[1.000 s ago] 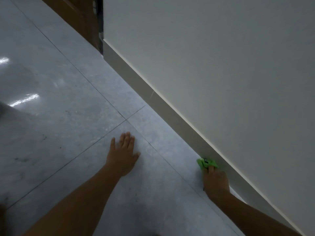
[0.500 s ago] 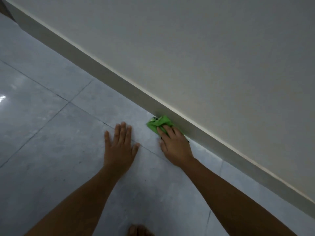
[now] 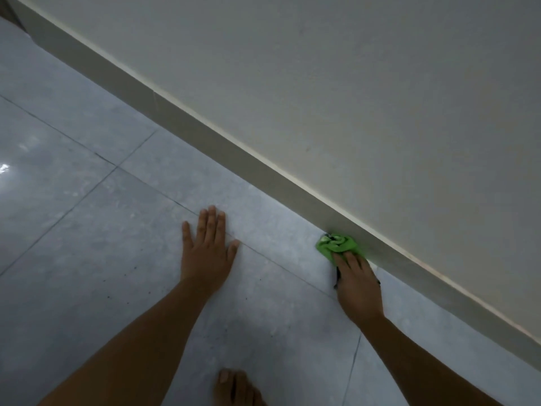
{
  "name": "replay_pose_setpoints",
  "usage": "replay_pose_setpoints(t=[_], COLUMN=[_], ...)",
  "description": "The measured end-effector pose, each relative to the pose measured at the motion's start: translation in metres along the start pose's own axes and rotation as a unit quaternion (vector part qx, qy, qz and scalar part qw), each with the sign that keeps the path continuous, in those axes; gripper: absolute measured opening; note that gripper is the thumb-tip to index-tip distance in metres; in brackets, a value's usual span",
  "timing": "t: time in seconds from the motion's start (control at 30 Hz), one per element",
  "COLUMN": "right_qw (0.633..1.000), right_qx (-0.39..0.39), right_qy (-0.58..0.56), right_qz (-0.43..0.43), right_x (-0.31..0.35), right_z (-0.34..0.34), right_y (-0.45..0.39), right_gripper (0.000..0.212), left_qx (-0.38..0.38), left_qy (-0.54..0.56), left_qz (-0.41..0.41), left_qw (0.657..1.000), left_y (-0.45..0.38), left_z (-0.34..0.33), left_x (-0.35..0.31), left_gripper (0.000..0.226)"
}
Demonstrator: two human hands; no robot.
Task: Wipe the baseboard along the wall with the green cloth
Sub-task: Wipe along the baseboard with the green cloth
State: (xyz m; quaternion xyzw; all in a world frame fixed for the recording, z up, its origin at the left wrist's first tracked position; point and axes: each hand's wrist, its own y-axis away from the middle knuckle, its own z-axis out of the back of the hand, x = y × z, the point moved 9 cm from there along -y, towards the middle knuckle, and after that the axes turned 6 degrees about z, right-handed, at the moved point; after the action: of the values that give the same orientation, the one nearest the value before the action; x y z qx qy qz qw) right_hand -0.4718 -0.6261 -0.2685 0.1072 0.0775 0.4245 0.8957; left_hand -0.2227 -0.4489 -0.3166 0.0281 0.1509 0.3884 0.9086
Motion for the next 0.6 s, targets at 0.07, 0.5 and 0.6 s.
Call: replay_pose_setpoints(t=[0.07, 0.5, 0.6], right_qw=[1.0, 0.976, 0.985], right_qx=[-0.002, 0.004, 0.001], right_qy=[-0.009, 0.012, 0.072], right_qz=[0.028, 0.217, 0.157], right_x=[0.034, 0.206, 0.131], right_z=[0.003, 0.053, 0.036], right_y=[-0.027, -0.142, -0.094], right_gripper=[0.062, 0.074, 0.074], left_qx=[-0.002, -0.041, -0.035], left_qy=[0.016, 0.014, 0.014], left_qz=[-0.006, 0.041, 0.031], left_qw=[1.0, 0.998, 0.999], left_y=[-0.001, -0.006, -0.007], left_z=[0.001, 0.018, 0.018], left_x=[0.0, 0.058, 0.061], left_gripper=[0.069, 0.068, 0.07])
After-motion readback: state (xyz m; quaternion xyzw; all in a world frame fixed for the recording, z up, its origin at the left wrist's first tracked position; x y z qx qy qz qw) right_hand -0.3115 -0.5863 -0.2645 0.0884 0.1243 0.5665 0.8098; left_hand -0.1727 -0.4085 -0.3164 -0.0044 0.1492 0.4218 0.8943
